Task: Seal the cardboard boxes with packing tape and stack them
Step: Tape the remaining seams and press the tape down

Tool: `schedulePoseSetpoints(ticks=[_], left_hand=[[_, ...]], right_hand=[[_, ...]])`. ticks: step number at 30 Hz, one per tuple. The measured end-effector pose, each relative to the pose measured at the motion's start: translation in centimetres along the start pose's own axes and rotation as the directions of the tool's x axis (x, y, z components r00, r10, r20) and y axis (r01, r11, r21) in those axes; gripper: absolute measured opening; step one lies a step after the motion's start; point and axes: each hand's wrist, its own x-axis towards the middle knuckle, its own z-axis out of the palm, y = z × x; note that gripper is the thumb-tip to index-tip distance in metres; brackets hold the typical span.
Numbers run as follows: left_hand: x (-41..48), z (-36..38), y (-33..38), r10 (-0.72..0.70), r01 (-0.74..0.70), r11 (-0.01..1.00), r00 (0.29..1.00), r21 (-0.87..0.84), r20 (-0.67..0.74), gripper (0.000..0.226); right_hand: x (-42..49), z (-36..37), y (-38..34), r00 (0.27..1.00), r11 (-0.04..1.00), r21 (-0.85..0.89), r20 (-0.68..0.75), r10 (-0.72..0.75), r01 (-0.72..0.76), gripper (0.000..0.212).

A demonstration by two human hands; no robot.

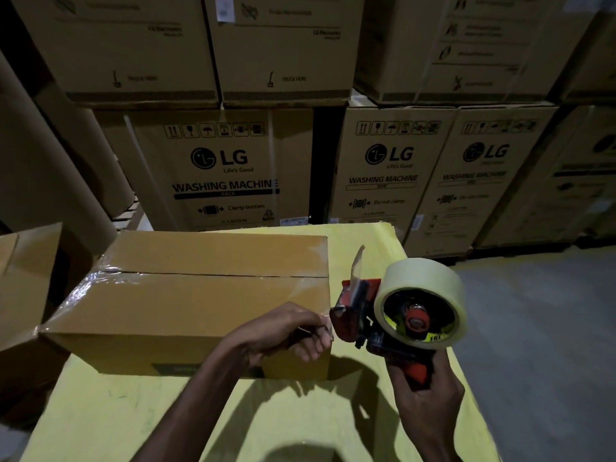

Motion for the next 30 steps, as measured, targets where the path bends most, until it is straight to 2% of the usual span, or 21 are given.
schedulePoseSetpoints(ticks=[5,10,12,15,17,20,23,26,30], left_hand=[[0.8,0.2,0.8,-0.106,0.114,0.990,0.990,0.078,-0.098,0.041],[1.8,-0.1,1.3,-0.121,0.157,0.973,0.972,0.172,-0.200,0.035],[2.2,-0.6,1.2,-0.086,0.139,0.967,0.967,0.215,-0.240,0.029],[2.9,-1.6,0.5,0.086,0.027,0.928,0.955,0.371,-0.285,0.024],[3.0,-2.2,0.2,0.160,-0.022,0.923,0.930,0.383,-0.332,0.022],[3.2,-3.8,0.1,0.129,-0.040,0.952,0.951,0.303,-0.282,0.016],[3.6,-5.1,0.4,0.013,-0.001,0.998,0.984,0.070,-0.178,0.013],[4.4,-5.3,0.8,-0.083,0.053,0.985,0.979,-0.165,-0.185,0.020],[5.9,-5.5,1.3,-0.127,0.073,0.965,0.971,-0.250,-0.204,0.030]], right_hand=[[-0.8,0.1,-0.3,0.998,0.999,-0.033,-0.043,0.038,-0.039,0.062],[-1.5,0.2,-1.2,0.993,0.992,-0.059,-0.025,0.114,-0.115,0.060],[-1.9,0.5,-1.5,0.989,0.987,-0.071,-0.018,0.144,-0.145,0.055],[-2.5,1.2,-2.1,0.982,0.981,-0.056,-0.029,0.185,-0.186,0.051],[-2.7,1.9,-2.5,0.974,0.974,-0.035,-0.028,0.224,-0.224,0.050],[-2.9,3.0,-3.1,0.963,0.963,-0.013,-0.042,0.268,-0.268,0.050],[-3.0,4.1,-3.9,0.945,0.949,0.029,-0.091,0.316,-0.314,0.048],[-2.8,5.1,-4.3,0.922,0.929,0.069,-0.116,0.370,-0.364,0.043],[-2.2,5.8,-4.3,0.917,0.926,0.075,-0.126,0.377,-0.370,0.041]])
